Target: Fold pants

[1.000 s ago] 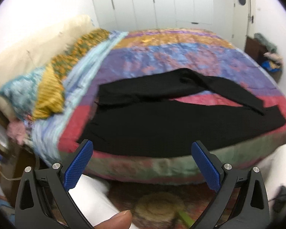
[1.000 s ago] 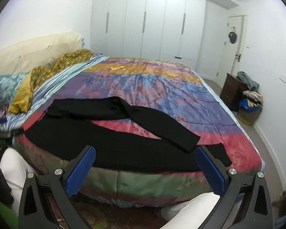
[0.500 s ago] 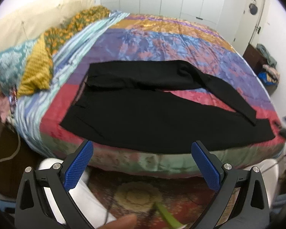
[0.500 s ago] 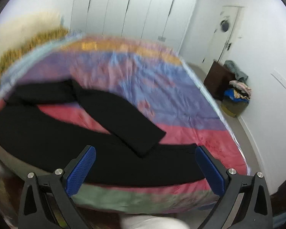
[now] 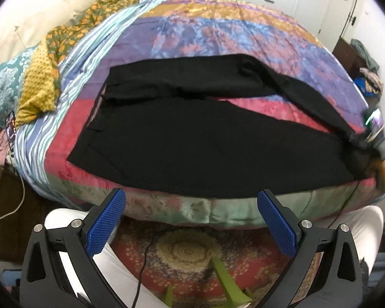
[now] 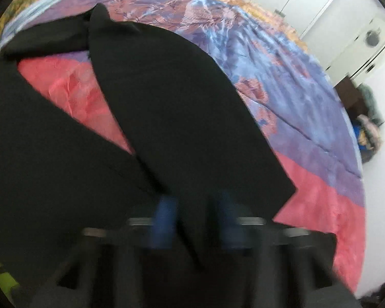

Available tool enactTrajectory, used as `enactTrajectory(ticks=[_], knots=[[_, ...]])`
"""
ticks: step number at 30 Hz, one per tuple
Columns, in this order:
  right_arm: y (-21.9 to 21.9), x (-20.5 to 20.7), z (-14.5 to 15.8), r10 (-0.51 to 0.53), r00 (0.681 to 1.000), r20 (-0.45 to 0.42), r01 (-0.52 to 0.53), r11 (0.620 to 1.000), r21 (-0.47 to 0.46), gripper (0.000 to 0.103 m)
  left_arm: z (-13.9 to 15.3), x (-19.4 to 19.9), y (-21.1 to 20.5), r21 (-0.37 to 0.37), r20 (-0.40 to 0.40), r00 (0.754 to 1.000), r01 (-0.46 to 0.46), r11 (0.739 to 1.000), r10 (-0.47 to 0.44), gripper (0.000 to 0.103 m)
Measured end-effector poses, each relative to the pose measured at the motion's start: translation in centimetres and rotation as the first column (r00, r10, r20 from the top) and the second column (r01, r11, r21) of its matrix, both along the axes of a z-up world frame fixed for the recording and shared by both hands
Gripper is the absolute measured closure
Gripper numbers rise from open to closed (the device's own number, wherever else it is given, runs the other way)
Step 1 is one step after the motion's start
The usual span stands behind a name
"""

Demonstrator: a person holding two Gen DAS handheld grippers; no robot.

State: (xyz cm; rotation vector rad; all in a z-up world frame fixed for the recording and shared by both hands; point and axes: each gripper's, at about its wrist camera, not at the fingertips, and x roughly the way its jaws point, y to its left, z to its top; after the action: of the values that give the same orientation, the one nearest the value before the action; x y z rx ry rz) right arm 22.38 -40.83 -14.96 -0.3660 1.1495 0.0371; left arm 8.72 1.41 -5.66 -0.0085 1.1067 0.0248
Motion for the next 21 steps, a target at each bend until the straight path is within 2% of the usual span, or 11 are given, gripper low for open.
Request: enactTrajectory(ticks=[3, 6, 7, 8, 9, 11, 13, 15, 17, 20, 21], knots=[[-2.6, 5.2, 7.4, 0.006, 0.998, 0.058, -0.007, 1.000, 0.023, 0.098, -0.8, 1.0, -0.3, -0.002, -0.022, 1.000, 0.004, 1.000, -0.004, 0.001], [-8.1, 13.5, 14.7, -0.113, 0.976, 0.188, 0.114, 0.993, 0.004, 0.094, -1.3, 2.3, -1.3, -0.010, -0.042, 0.999, 0.025, 1.000, -0.025, 0.001], [-9.7, 15.5, 16.0, -0.156, 0.964, 0.216, 0.157, 0.988, 0.011, 0.059, -1.3, 2.8, -1.8, -0.019, -0.043, 0.998, 0.034, 0.999, -0.035, 0.001], [-12.3, 18.1, 17.1, -0.244, 0.938, 0.247, 0.250, 0.968, 0.005, 0.034, -1.3, 3.1, -2.2, -0.026, -0.040, 0.998, 0.041, 0.999, -0.042, 0.001], [-14.9, 19.9, 17.8, -0.343, 0.891, 0.296, 0.368, 0.929, -0.030, 0.006, -1.2, 3.3, -2.5, -0.030, -0.036, 0.998, 0.047, 0.998, -0.048, 0.001], [-17.4, 20.4, 17.4, -0.420, 0.846, 0.328, 0.451, 0.892, -0.020, 0.007, -1.2, 3.4, -2.9, -0.026, -0.019, 0.998, 0.055, 0.998, -0.056, 0.001], [-19.5, 19.6, 15.5, -0.493, 0.820, 0.292, 0.492, 0.867, 0.082, 0.009, -1.9, 3.4, -2.9, -0.019, -0.023, 0.998, 0.054, 0.998, -0.054, 0.001], [-21.4, 17.7, 12.1, -0.580, 0.790, 0.199, 0.521, 0.806, 0.281, 0.015, -3.6, 3.7, -2.6, -0.031, -0.070, 0.996, 0.048, 0.998, -0.050, 0.001], [-23.3, 16.1, 7.5, -0.643, 0.765, 0.042, 0.536, 0.671, 0.512, 0.030, -5.2, 4.3, -2.4, -0.052, -0.135, 0.990, 0.034, 0.998, -0.041, 0.001], [-23.9, 15.6, 1.6, -0.678, 0.725, -0.119, 0.553, 0.470, 0.687, 0.037, -5.9, 4.5, -2.6, -0.047, -0.158, 0.987, 0.028, 0.999, -0.035, 0.001], [-23.6, 16.1, 0.4, -0.680, 0.720, -0.137, 0.551, 0.439, 0.710, 0.039, -5.9, 4.6, -2.6, -0.039, -0.154, 0.988, 0.027, 0.999, -0.032, 0.001]])
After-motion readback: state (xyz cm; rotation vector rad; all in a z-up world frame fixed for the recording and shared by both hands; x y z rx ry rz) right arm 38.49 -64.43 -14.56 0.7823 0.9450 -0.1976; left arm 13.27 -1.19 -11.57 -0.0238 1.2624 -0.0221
